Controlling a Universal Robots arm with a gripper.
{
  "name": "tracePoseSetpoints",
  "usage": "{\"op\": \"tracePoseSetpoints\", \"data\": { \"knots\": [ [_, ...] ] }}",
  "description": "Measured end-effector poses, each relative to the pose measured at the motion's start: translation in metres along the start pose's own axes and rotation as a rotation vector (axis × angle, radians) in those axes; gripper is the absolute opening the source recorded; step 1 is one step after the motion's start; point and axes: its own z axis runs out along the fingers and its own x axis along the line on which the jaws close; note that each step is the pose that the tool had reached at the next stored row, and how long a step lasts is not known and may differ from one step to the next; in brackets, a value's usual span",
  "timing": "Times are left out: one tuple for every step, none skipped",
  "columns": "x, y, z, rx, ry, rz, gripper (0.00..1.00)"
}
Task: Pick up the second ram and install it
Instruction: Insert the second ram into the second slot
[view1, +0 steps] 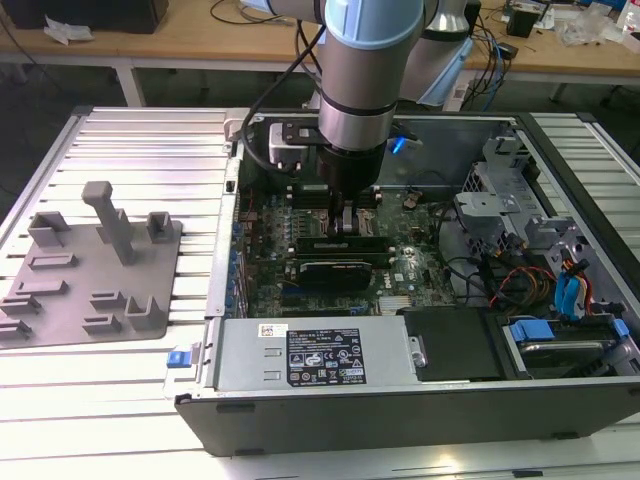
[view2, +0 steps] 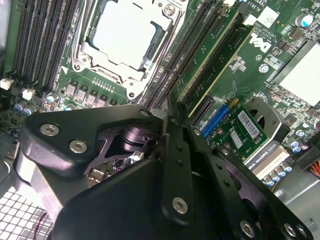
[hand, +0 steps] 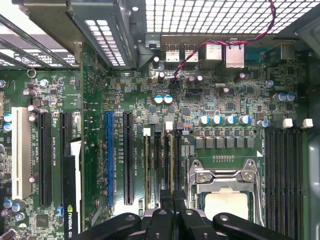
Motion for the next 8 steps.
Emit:
{"op": "tracePoseSetpoints", "data": {
  "knots": [
    [0.0000, 0.0000, 0.0000, 0.0001, 0.0000, 0.000, 0.09],
    [0.0000, 0.0000, 0.0000, 0.0001, 0.0000, 0.000, 0.09],
    [0.0000, 0.0000, 0.0001, 0.0001, -0.0001, 0.001, 0.09],
    [0.0000, 0.0000, 0.0001, 0.0001, -0.0001, 0.001, 0.09],
    [0.0000, 0.0000, 0.0001, 0.0001, -0.0001, 0.004, 0.09],
    [0.0000, 0.0000, 0.0001, 0.0003, -0.0003, 0.010, 0.09],
    [0.0000, 0.0000, 0.0001, 0.0003, -0.0003, 0.011, 0.09],
    [0.0000, 0.0000, 0.0001, 0.0004, -0.0003, 0.011, 0.09]
  ]
}}
